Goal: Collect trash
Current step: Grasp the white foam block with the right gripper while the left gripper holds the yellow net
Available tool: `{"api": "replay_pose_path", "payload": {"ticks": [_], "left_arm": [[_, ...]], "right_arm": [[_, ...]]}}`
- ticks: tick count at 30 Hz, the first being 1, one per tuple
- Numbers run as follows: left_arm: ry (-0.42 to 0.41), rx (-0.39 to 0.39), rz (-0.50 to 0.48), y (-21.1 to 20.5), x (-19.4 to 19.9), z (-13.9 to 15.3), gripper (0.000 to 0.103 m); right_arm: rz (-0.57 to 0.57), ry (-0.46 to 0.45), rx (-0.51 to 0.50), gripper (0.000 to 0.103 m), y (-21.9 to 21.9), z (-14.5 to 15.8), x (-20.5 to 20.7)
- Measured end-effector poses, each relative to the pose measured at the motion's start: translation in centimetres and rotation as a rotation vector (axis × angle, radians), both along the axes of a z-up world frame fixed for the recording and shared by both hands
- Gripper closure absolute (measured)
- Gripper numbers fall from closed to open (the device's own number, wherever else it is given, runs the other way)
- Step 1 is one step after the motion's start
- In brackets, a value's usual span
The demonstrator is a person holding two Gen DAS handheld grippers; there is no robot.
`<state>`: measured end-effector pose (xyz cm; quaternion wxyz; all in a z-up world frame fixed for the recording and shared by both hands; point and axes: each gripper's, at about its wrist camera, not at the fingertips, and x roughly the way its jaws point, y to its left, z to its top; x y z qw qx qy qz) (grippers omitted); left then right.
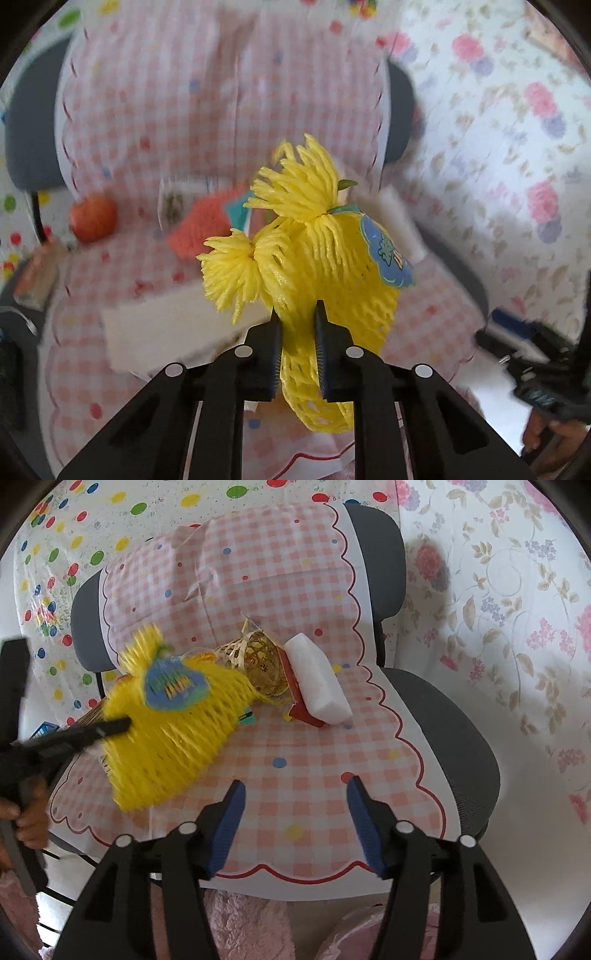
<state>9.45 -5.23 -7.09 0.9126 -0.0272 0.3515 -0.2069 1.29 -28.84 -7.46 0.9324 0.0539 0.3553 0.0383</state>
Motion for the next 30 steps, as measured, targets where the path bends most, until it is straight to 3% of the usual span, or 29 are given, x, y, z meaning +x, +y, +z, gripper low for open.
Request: {"api": "replay_pose_path", "payload": {"ticks": [2, 5, 7, 9, 14, 20, 24, 30], "left_arm": [[-0.089, -0.035, 0.028, 1.3, -1.3, 3.1, 0.087], [-0.19, -0.015, 0.105, 3.1, -2.5, 6.3, 0.086], [-0.219, 0.011, 0.164, 4.2, -2.6, 7.7, 0.086], [-0.224, 0.012, 0.193, 5.0, -2.4, 8.0, 0.086], [-0.19, 0.018, 0.214, 5.3, -1.0, 6.5, 0.086], [-0.145, 0.019, 0.213, 4.8, 1.0, 3.9, 0.086], [-0.12, 0.022, 0.206, 4.2, 2.4, 2.7, 0.086], [-0.107, 0.023, 0.195, 3.4, 3.2, 2.0, 0.086]], "right_arm": [[-0.009, -0.013, -0.017, 0.038, 0.1, 0.3, 0.0], [-0.003, -0.028, -0.035, 0.038, 0.3, 0.6, 0.5], [0.009, -0.036, -0.03, 0.039, 0.3, 0.7, 1.3], [0.018, -0.037, -0.019, 0.047, 0.1, 0.7, 2.5], [0.023, -0.048, -0.077, 0.053, -0.6, 0.4, 6.2], [0.066, 0.051, -0.26, 0.053, -0.2, -3.5, 10.5], [0.083, 0.068, -0.283, 0.053, -0.5, -5.1, 11.7], [0.093, 0.02, -0.319, 0.057, 0.3, -4.8, 12.6]]}}
